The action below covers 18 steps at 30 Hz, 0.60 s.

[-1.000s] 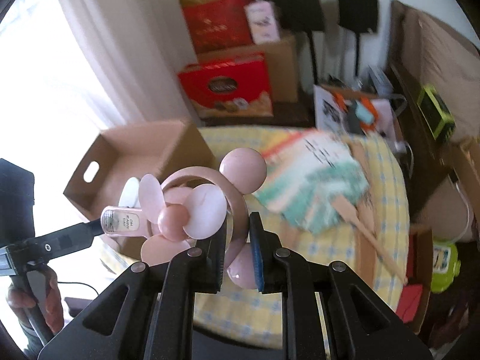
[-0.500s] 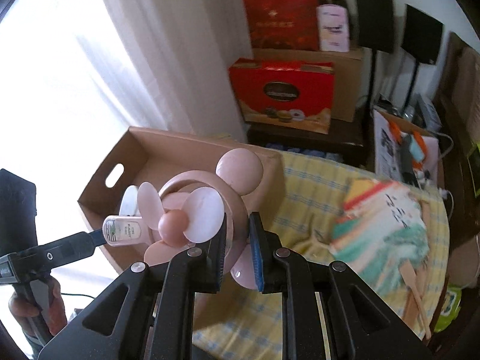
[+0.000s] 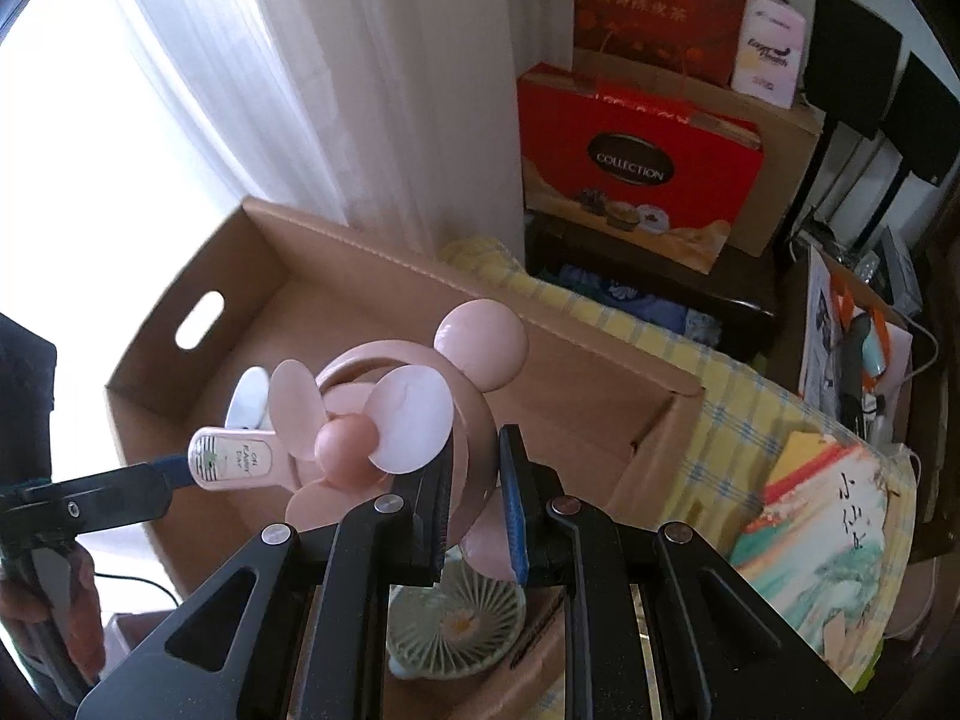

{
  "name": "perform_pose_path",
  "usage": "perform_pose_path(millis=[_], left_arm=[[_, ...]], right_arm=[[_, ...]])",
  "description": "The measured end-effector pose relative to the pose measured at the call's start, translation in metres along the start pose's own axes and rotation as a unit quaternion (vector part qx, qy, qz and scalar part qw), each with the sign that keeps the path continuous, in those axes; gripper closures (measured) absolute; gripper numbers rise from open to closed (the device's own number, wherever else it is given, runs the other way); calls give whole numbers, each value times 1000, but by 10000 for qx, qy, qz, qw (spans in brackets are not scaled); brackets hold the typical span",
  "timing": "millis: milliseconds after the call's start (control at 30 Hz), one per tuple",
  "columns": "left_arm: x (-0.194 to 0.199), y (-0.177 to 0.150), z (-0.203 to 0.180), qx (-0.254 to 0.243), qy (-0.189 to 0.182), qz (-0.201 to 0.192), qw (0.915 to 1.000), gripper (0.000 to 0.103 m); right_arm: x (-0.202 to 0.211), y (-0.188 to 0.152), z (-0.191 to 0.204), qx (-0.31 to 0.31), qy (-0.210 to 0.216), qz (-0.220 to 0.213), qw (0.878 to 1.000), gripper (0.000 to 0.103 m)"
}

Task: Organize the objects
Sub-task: 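Carry the pink fan with the right tool over the cardboard box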

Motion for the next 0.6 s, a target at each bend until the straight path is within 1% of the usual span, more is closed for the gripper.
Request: perform_pose_path(millis=[100, 200, 300, 400, 500, 600], left_arm=[[-17, 4, -3, -100, 262, 319, 9991, 16], [-36, 2, -5, -171, 493, 680, 9963, 16], [-53, -7, -10, -307, 797, 1019, 9911, 16], [-67, -16, -17, -517, 1065, 1223, 9854, 16], [-76, -26, -17, -549, 1150, 1364, 9824, 16], [-84, -31, -11, -394, 1070, 1454, 9828, 16]], right_arm=[[-11, 0, -4, -2, -79, 132, 9999, 87], [-23, -1, -7, 84, -272, 324, 9991, 87], [-33, -3, -7, 313, -594, 544, 9963, 87], [-42, -5, -5, 576, -934, 706, 9914, 86], [-48, -8, -4, 751, -1191, 770, 9870, 86], [-49, -10, -4, 811, -1303, 742, 9854, 87]])
Point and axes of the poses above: each gripper's, at about its wrist camera, not at the fingertips, and x roughly against the way its jaws point, z to its left, y to its top, the point moved 4 cm from there along -x, roughly the way its jaws point, and after that the axes turned 3 degrees about z, right-handed, at the moved point
